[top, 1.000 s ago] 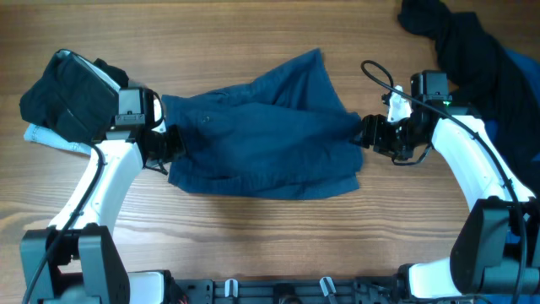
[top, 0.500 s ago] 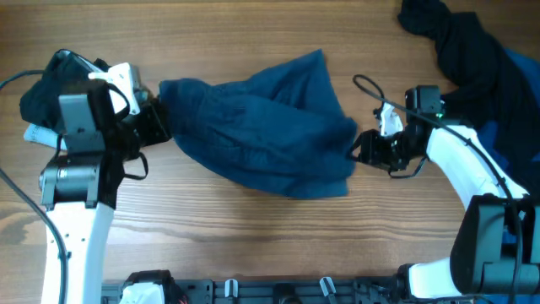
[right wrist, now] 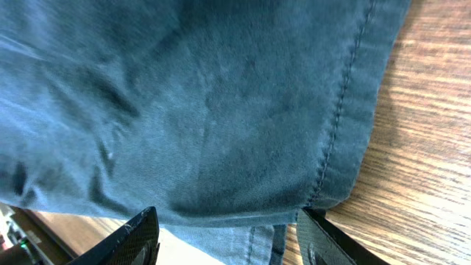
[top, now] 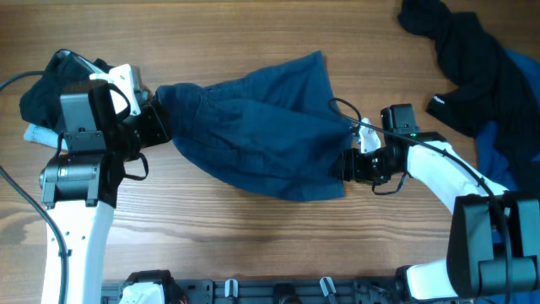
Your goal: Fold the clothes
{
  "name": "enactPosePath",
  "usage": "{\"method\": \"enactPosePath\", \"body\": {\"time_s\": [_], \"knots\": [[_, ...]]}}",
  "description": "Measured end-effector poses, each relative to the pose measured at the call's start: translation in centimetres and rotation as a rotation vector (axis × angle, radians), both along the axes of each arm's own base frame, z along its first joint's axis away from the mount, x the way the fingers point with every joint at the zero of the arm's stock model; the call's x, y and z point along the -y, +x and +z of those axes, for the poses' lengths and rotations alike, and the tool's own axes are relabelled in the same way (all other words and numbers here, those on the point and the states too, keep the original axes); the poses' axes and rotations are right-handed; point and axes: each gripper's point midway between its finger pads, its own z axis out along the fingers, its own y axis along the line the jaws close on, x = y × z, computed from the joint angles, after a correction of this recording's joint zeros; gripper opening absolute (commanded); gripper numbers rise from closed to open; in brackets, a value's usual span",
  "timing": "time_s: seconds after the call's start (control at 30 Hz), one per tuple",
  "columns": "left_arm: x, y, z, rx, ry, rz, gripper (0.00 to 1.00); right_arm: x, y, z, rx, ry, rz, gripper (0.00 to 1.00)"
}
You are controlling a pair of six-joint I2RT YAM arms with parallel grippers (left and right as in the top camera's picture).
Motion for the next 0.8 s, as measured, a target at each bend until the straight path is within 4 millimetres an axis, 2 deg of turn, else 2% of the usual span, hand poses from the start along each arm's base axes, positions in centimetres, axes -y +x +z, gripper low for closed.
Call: {"method": "enactPosePath", "body": {"time_s": [0.03,0.07,0.17,0.23,0.27,0.33,0.43,0.53,0.6,0.73,0.8], "knots": [[0.0,0.0,0.0,0.000,0.000,0.000,0.04,0.0,0.0,-0.1,-0.001,-0.007,0.001,0.70],[0.0,0.0,0.0,0.000,0.000,0.000,0.04,0.1,0.0,-0.2,-0.005,-0.019,-0.006,0.73],[0.0,0.0,0.0,0.000,0.000,0.000,0.04,0.9,-0.1,-0.8,-0.030,-0.079,-0.055,0.75],[0.0,0.0,0.0,0.000,0.000,0.000,0.04,1.3,0.3,-0.8,-0.021,-0.105,-0.089,0.74],[0.0,0.0,0.0,0.000,0.000,0.000,0.04,1.4,0.4,-0.9,-0.014,-0.109,-0.097,0.71],[0.0,0.0,0.0,0.000,0.000,0.000,0.04,1.5,1.0,-0.8,0.012,-0.116,-0.112,0.55],[0.0,0.0,0.0,0.000,0.000,0.000,0.04,1.5,1.3,-1.1,0.035,-0.114,-0.113,0.43],[0.0,0.0,0.0,0.000,0.000,0.000,0.04,1.4,0.8,-1.4,0.030,-0.106,-0.101,0.18],[0.0,0.0,0.0,0.000,0.000,0.000,0.04,1.0,0.5,-1.3,0.030,-0.084,-0.078,0.05],[0.0,0.0,0.0,0.000,0.000,0.000,0.04,0.0,0.1,-0.7,0.035,-0.021,-0.035,0.04],[0.0,0.0,0.0,0.000,0.000,0.000,0.04,-0.2,-0.3,0.4,0.049,-0.003,-0.022,0.04]]}}
